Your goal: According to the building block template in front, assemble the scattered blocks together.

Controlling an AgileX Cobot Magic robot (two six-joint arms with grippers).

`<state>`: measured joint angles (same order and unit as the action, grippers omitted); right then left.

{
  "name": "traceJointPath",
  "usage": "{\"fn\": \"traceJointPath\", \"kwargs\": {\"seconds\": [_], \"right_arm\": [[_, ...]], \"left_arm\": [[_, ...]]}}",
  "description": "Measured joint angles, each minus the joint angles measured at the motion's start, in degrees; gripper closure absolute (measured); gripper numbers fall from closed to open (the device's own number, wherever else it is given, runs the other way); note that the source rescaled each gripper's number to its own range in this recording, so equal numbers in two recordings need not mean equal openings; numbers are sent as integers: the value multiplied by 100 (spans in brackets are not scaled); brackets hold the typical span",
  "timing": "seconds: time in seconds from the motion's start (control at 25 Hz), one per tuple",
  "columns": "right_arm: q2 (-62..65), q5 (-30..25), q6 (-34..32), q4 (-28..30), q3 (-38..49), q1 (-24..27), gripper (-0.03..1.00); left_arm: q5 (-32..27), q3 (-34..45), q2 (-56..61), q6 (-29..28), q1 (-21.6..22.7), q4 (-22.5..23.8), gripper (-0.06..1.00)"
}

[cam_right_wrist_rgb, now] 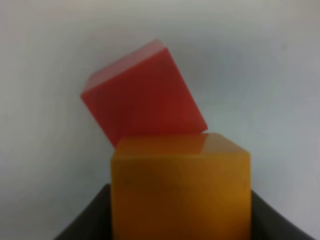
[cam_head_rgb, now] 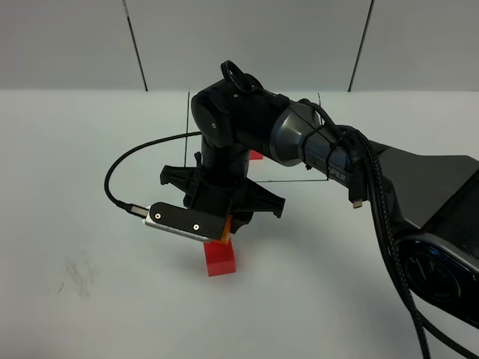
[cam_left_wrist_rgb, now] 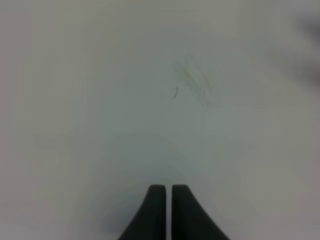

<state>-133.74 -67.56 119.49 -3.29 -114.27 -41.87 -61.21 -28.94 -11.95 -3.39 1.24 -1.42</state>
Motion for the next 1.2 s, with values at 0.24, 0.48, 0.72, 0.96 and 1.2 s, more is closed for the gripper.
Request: {"fn": "traceJointPath", "kwargs": {"seconds": [0.24, 0.48, 0.72, 0.96, 1.2], "right_arm": [[-69, 166, 0, -86, 0, -65, 38], [-74, 220, 0, 9, -26, -63, 38], [-112, 173, 0, 262, -304, -63, 38], [-132, 83, 0, 329, -396, -63, 38], [-282, 65, 0, 329, -408, -63, 38]], "left_arm": [[0, 0, 0, 0, 0, 0, 94], [0, 0, 0, 0, 0, 0, 94], [0, 0, 0, 0, 0, 0, 94], [0, 0, 0, 0, 0, 0, 94], [0, 0, 0, 0, 0, 0, 94]]}}
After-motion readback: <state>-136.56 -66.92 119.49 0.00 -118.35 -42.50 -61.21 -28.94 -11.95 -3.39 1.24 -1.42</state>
